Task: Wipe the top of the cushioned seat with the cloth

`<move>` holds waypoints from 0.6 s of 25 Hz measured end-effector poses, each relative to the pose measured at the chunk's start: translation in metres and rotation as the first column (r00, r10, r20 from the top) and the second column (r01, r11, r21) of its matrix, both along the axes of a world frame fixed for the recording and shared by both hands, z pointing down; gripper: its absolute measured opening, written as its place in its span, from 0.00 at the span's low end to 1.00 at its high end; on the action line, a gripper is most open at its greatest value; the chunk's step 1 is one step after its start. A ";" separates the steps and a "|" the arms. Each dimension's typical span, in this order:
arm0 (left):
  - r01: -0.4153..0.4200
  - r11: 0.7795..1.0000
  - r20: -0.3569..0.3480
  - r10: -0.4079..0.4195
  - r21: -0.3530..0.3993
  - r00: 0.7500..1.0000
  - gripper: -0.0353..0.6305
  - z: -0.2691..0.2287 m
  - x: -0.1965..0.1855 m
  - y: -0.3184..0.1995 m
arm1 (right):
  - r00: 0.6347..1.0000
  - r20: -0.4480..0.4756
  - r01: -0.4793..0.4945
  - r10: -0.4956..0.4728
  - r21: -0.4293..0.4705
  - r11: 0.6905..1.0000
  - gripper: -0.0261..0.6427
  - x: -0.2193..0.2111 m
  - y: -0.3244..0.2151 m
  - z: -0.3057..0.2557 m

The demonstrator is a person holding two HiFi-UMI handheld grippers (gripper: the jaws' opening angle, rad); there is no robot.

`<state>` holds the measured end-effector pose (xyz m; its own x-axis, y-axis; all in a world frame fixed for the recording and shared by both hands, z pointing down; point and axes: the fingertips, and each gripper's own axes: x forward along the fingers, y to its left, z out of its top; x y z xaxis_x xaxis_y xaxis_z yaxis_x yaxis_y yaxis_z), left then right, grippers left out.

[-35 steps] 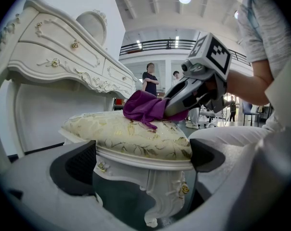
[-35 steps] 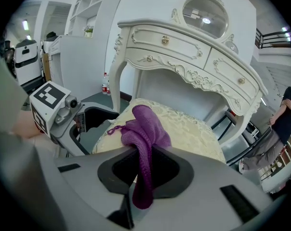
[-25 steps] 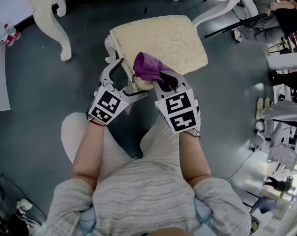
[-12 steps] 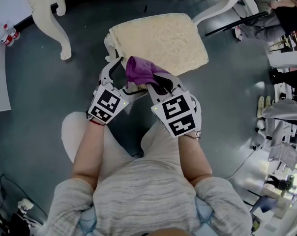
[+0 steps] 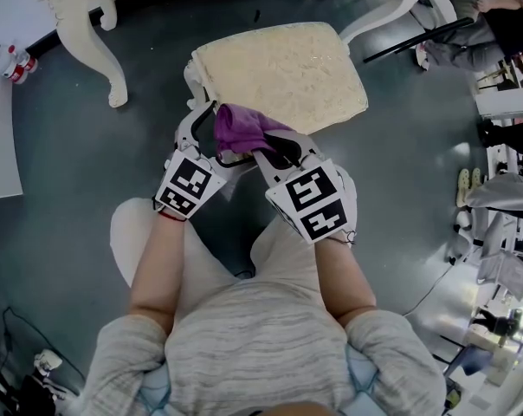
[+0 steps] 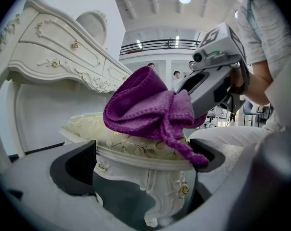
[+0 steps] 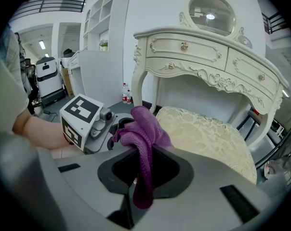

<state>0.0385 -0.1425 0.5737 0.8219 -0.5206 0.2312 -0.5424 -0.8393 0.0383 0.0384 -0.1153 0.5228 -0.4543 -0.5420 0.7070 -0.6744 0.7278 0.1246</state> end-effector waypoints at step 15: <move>0.006 0.998 -0.052 -0.009 -0.065 0.999 0.94 -0.016 -0.007 0.008 | 0.900 0.436 0.053 -0.034 -0.034 0.998 0.12 -0.007 -0.005 -0.037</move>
<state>0.0314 -0.1343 0.5580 0.8298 -0.5122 0.2215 -0.5446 -0.8299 0.1212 0.0312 -0.1207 0.4855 -0.7442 -0.4878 0.4563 -0.6217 0.7557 -0.2061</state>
